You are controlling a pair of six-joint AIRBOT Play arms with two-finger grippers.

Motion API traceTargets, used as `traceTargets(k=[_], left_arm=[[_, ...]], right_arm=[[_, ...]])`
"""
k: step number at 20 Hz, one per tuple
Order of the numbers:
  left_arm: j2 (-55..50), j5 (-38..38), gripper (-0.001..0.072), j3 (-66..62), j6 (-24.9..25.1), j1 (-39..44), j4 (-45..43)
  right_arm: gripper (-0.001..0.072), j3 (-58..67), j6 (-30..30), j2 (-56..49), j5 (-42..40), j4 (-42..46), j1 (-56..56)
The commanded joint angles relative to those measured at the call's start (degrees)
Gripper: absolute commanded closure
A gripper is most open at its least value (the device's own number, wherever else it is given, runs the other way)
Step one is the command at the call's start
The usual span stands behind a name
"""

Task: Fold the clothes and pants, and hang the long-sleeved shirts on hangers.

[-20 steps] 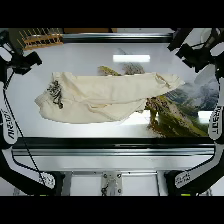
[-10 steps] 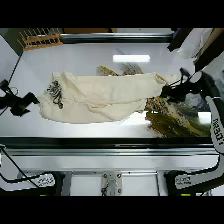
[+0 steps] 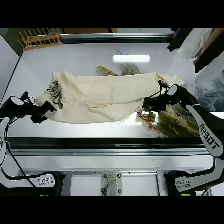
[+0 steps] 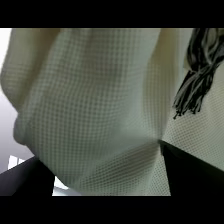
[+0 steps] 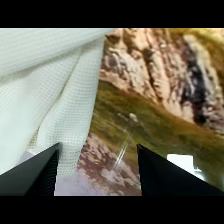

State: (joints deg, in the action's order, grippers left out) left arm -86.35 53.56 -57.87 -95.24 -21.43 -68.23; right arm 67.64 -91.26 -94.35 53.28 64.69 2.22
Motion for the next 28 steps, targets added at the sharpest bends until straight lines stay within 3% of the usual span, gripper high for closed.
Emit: traceTargets(k=[1, 2, 3, 4, 5, 6, 7, 11, 15, 20, 24, 28], left_arm=[[-1.7, -0.2, 0.0013, -1.5, 0.3, 2.5, 0.8], [-1.7, -0.6, 0.0014, -1.5, 0.3, 2.9, 0.8], [-1.7, -0.9, 0.0078, -1.5, 0.3, 2.9, 0.8], [-1.7, -0.8, 0.0319, -1.5, 0.3, 2.9, 0.8], [-1.7, -0.8, 0.0574, -1.5, 0.3, 2.9, 0.8], [-1.7, -0.6, 0.0687, -1.5, 0.3, 2.9, 0.8], [-1.4, -0.4, 0.0687, -1.5, 0.3, 2.9, 0.8], [4.4, 1.6, 0.0687, -4.2, 0.4, 2.9, -5.7], [13.7, 6.5, 0.0687, -3.7, 2.5, 2.9, -11.5], [27.9, 16.5, 0.0687, 7.2, 3.9, 2.9, -19.4], [38.4, 26.9, 0.0687, 14.1, 4.8, 2.9, -20.3], [46.7, 26.0, 0.0687, 20.1, 4.9, 2.9, -20.1]], right_arm=[[0.0198, -0.4, 0.0, -1.1, -1.9, -1.2, 2.6], [0.0202, -0.4, 0.0, -1.5, -2.2, -1.5, 3.0], [0.0296, -0.4, 0.0, -1.8, -2.4, -1.7, 3.1], [0.0547, -0.4, 0.0, -1.9, -2.5, -1.7, 3.1], [0.0644, -0.3, -0.1, -1.7, -2.7, -1.8, 2.9], [0.0659, -0.3, -0.5, -1.2, -3.1, -1.5, 2.6], [0.0696, -0.1, -0.5, -0.2, -3.1, -1.2, 2.2], [0.0696, 3.2, -3.3, 8.1, 4.5, 12.1, -2.7], [0.0697, 2.8, -0.3, 20.3, 20.1, 26.3, -8.0], [0.0696, -5.7, 3.0, 35.5, 37.6, 35.5, -13.5], [0.0696, -12.0, 2.8, 43.8, 38.2, 38.8, -19.8], [0.0695, -12.5, 2.8, 44.4, 35.5, 38.3, -24.0]])
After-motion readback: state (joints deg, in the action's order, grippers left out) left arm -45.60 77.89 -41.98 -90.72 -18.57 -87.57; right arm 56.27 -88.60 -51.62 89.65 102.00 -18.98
